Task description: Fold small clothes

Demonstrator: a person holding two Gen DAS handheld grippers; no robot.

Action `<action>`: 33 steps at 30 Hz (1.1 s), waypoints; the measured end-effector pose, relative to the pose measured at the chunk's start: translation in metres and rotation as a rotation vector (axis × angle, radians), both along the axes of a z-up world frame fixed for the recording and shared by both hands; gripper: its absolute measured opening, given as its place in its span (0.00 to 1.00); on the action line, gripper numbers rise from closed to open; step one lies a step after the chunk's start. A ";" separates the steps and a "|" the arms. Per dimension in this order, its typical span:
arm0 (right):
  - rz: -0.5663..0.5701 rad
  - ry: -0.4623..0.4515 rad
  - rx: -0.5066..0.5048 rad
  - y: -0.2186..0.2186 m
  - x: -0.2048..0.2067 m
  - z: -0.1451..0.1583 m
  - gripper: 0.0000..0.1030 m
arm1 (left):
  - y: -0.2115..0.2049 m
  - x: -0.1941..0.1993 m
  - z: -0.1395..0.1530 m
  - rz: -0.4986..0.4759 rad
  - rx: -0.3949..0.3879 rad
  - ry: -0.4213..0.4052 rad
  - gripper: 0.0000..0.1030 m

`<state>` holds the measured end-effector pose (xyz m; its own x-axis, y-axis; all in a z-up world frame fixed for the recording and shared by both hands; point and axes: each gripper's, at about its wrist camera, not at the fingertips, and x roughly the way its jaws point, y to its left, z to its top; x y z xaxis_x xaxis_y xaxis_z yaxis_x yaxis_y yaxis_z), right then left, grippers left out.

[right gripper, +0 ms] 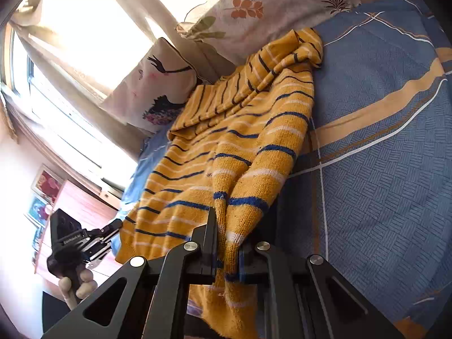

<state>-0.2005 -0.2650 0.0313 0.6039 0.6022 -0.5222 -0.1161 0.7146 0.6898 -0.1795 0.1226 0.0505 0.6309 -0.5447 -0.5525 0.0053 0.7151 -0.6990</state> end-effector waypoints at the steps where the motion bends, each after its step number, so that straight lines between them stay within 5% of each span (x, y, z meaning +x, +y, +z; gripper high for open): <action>1: 0.001 -0.003 0.018 -0.003 -0.005 0.004 0.11 | 0.005 -0.009 0.006 0.007 0.000 -0.018 0.02; 7: -0.043 0.047 0.026 -0.030 -0.030 -0.003 0.09 | 0.021 -0.045 0.026 0.048 0.105 -0.095 0.03; 9: -0.059 0.082 0.023 -0.035 -0.031 -0.015 0.10 | 0.021 -0.043 0.020 0.068 0.153 -0.081 0.13; 11: -0.067 0.091 0.014 -0.035 -0.033 -0.018 0.13 | 0.020 -0.038 0.012 0.089 0.187 -0.045 0.42; 12: -0.070 0.081 -0.009 -0.032 -0.035 -0.017 0.15 | 0.019 -0.034 0.006 0.091 0.188 -0.030 0.47; 13: -0.068 0.073 -0.038 -0.030 -0.035 -0.014 0.18 | 0.018 -0.032 -0.001 0.086 0.177 -0.019 0.50; 15: -0.065 0.059 -0.075 -0.026 -0.038 -0.011 0.44 | 0.013 -0.026 -0.015 0.060 0.159 0.018 0.51; 17: -0.062 0.059 -0.089 -0.023 -0.038 -0.011 0.51 | 0.005 -0.020 -0.030 0.029 0.139 0.058 0.51; 21: -0.050 0.060 -0.096 -0.022 -0.037 -0.016 0.51 | -0.012 -0.016 -0.045 -0.013 0.111 0.080 0.54; 23: -0.042 0.054 -0.096 -0.020 -0.037 -0.016 0.51 | -0.017 -0.018 -0.043 -0.030 0.098 0.056 0.66; 33: 0.015 0.024 -0.119 0.002 -0.037 -0.018 0.52 | -0.025 -0.010 -0.058 -0.067 -0.136 0.072 0.68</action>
<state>-0.2372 -0.2629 0.0132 0.5820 0.5438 -0.6046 -0.1115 0.7898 0.6031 -0.1890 0.0974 -0.0070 0.5524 -0.6567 -0.5134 -0.0036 0.6140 -0.7893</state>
